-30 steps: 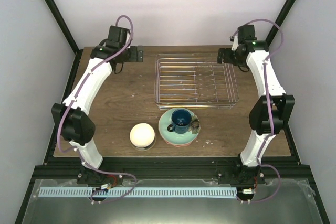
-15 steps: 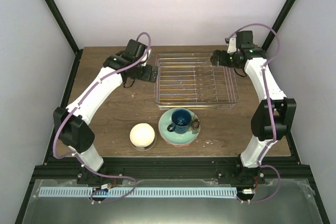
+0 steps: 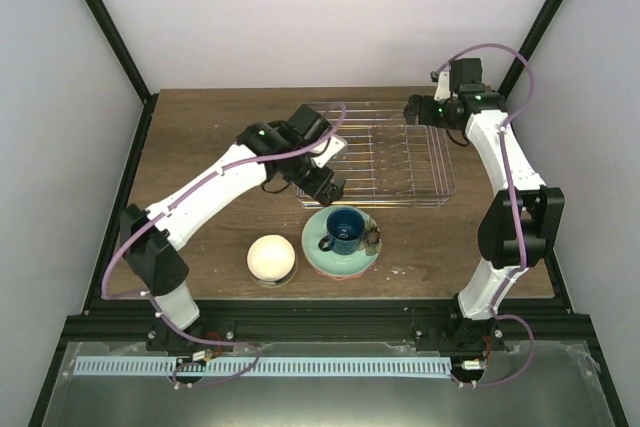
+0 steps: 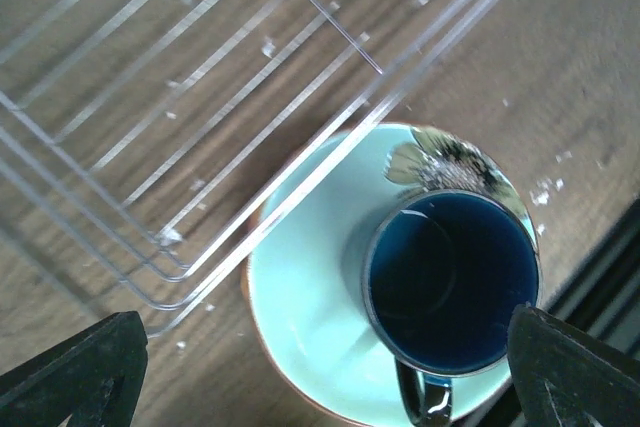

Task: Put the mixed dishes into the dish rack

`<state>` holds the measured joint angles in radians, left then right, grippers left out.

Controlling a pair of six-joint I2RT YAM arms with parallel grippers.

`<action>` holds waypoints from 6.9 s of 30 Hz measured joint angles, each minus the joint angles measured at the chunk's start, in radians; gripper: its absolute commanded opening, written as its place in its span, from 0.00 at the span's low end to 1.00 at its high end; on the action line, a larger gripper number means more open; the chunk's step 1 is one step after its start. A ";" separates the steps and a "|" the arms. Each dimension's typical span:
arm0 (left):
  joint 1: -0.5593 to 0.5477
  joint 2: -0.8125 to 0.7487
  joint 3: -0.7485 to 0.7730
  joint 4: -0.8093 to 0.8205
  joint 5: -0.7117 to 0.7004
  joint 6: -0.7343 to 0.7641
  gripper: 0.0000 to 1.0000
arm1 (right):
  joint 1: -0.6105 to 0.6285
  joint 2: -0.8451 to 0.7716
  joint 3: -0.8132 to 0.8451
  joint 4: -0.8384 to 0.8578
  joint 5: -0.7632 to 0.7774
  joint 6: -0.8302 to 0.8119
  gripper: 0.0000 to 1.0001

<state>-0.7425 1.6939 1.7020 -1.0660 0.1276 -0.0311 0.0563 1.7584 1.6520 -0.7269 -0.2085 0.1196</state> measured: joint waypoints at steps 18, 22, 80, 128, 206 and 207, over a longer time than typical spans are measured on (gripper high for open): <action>-0.024 0.181 0.027 -0.126 0.113 0.120 0.87 | 0.000 0.000 0.042 -0.101 0.008 0.025 0.94; -0.027 0.214 0.042 -0.137 0.129 0.141 0.81 | 0.000 -0.002 0.041 -0.117 0.011 0.027 0.94; 0.310 0.031 0.014 0.201 0.602 -0.111 0.00 | 0.000 -0.151 -0.237 0.086 -0.287 0.022 0.94; 0.340 0.084 -0.345 1.406 0.653 -0.856 0.00 | 0.150 0.075 -0.570 1.991 -1.109 1.308 0.27; 0.517 -0.043 -0.115 0.346 -0.046 -0.127 1.00 | 0.386 0.464 0.397 -0.183 0.071 -0.187 0.01; 0.517 -0.037 -0.115 0.346 -0.044 -0.127 1.00 | 0.389 0.468 0.397 -0.183 0.077 -0.190 0.01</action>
<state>-0.2253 1.6569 1.5867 -0.7204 0.0837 -0.1581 0.4454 2.2265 2.0487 -0.9100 -0.1314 -0.0708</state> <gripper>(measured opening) 0.997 0.134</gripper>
